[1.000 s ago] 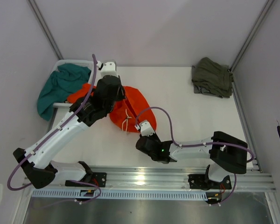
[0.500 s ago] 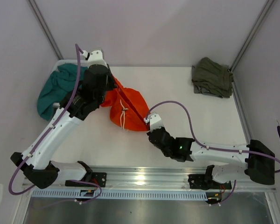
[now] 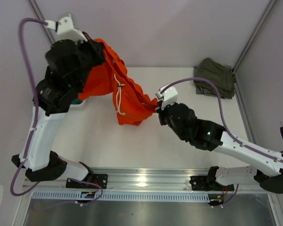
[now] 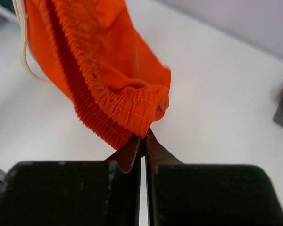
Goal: Fold and stack the shorts
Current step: Flatten the shorts out
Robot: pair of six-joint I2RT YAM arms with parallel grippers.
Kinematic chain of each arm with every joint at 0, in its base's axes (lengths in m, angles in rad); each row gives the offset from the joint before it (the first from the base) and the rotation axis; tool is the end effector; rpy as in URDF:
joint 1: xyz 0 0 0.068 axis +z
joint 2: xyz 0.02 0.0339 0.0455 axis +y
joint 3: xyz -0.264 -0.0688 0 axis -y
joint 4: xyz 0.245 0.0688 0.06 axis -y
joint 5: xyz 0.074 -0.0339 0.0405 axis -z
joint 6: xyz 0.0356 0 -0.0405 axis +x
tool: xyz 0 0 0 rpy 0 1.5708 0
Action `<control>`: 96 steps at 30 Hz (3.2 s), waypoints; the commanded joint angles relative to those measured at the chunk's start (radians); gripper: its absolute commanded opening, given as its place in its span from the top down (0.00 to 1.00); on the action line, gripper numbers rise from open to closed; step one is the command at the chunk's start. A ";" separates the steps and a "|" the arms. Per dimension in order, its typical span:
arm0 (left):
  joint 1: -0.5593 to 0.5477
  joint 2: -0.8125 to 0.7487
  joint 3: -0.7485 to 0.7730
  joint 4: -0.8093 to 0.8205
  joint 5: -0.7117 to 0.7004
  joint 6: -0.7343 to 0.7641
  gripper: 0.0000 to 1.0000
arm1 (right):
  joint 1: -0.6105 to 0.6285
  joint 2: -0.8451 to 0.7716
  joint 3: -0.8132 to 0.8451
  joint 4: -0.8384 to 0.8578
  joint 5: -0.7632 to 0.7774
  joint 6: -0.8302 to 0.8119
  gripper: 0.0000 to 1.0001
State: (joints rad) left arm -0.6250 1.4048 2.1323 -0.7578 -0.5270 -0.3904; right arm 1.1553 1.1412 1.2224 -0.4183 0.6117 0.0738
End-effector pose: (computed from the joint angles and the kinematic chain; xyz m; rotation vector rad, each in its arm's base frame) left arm 0.1923 -0.1166 0.5784 -0.2224 1.5937 -0.3672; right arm 0.1183 0.2175 0.3991 -0.5839 1.7594 0.2730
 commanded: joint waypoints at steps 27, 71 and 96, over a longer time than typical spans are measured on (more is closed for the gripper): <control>0.008 -0.487 -0.388 0.399 0.039 0.019 1.00 | 0.011 -0.075 0.499 -0.059 0.065 -0.313 1.00; 0.315 -0.228 -0.391 0.532 0.329 -0.113 1.00 | -0.968 0.227 0.709 0.095 -1.026 0.146 1.00; 0.389 0.046 -0.240 0.571 0.418 -0.165 1.00 | -1.008 0.544 0.968 0.079 -1.038 0.202 1.00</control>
State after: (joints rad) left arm -0.2733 1.3891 1.8080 -0.2451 -0.1184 -0.5262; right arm 0.1753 1.6310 2.0640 -0.3775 -0.4355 0.2512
